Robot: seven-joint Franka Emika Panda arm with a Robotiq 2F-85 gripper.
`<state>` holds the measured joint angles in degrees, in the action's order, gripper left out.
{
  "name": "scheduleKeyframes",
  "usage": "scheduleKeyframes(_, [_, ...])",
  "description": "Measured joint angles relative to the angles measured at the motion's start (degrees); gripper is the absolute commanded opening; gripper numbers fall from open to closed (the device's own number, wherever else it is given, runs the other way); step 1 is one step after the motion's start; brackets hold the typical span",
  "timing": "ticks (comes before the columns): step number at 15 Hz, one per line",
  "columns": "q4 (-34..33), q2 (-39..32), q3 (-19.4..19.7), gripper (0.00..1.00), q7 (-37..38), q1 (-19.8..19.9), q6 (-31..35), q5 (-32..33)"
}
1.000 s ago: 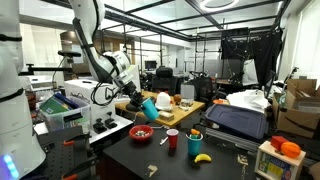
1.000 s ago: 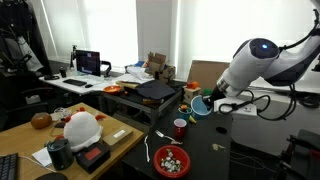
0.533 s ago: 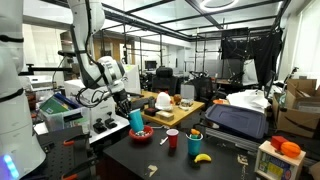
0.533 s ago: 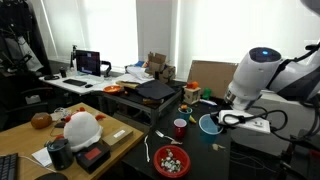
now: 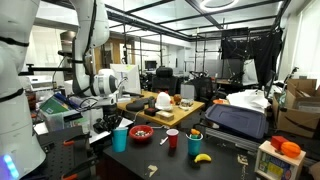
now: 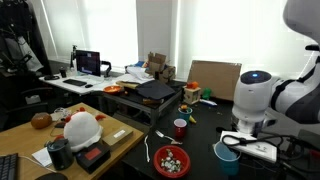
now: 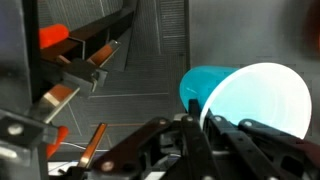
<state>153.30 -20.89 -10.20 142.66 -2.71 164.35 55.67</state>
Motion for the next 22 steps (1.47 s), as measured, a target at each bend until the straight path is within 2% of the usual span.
scheduleKeyframes(6, [0.5, -4.0, 1.9, 0.01, 6.6, 0.4, -2.1, -8.4])
scheduleKeyframes(12, [-0.2, -3.4, 10.5, 0.01, 6.0, -0.6, -9.7, -21.0])
scheduleKeyframes(15, [-3.4, -3.2, 16.4, 0.01, 6.0, -3.9, -16.9, -24.9])
scheduleKeyframes(18, [-8.4, -3.4, 20.6, 0.01, 6.1, -6.9, -23.1, -27.4])
scheduleKeyframes(22, [-14.6, -5.3, 26.8, 0.01, 6.1, -12.0, -25.2, -30.7])
